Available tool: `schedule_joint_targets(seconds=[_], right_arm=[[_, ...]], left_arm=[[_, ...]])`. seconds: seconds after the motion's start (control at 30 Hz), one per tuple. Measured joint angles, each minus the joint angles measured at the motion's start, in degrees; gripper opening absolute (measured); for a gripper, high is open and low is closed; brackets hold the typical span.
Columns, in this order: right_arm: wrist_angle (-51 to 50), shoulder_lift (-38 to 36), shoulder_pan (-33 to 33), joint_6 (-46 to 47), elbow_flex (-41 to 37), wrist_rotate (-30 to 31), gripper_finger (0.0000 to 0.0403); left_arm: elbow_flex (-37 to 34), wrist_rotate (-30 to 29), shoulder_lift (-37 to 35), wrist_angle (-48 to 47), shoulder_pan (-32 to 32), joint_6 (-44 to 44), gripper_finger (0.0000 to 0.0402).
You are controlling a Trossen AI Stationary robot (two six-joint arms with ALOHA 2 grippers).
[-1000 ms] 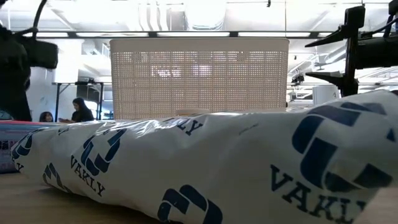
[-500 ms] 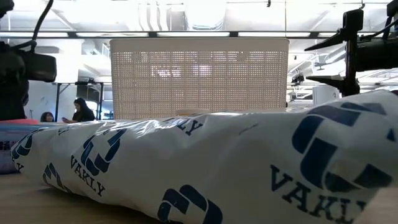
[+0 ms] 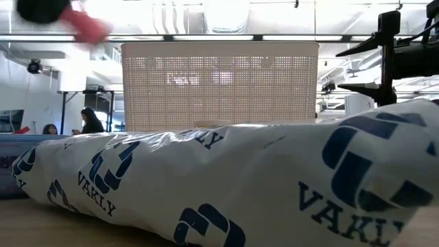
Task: Pick & place medical supplies in basket/bin
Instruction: Put the pink bandage into the white basket, then put the white medicine bottle into the white basket
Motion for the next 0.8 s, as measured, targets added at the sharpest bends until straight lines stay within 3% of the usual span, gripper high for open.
schedule_joint_targets(seconds=[0.1,0.2,0.33,0.5,0.6,0.8], right_arm=[[-0.02,0.0,0.0,-0.14,0.0,0.0,0.0297],[-0.01,0.0,0.0,-1.48,0.0,-0.01,0.0297],[-0.02,0.0,0.0,-1.8,0.0,-0.02,0.0297],[-0.07,0.0,0.04,-3.14,0.0,-2.16,0.0297],[-0.13,0.0,0.04,-2.52,0.0,-7.18,0.0297],[-0.37,0.16,0.07,-1.41,1.15,-14.01,0.0297]], left_arm=[[9.22,-10.86,0.97,5.32,1.52,16.01,0.001],[14.25,-10.28,3.58,11.2,9.7,35.29,0.0009],[14.47,3.2,7.06,13.96,28.75,44.94,0.0024],[10.22,23.82,10.73,25.21,47.86,51.61,0.009],[9.91,31.61,13.1,28.34,51.7,51.69,0.0142],[13.48,34.27,14.01,25.73,50.45,51.66,0.0223]])
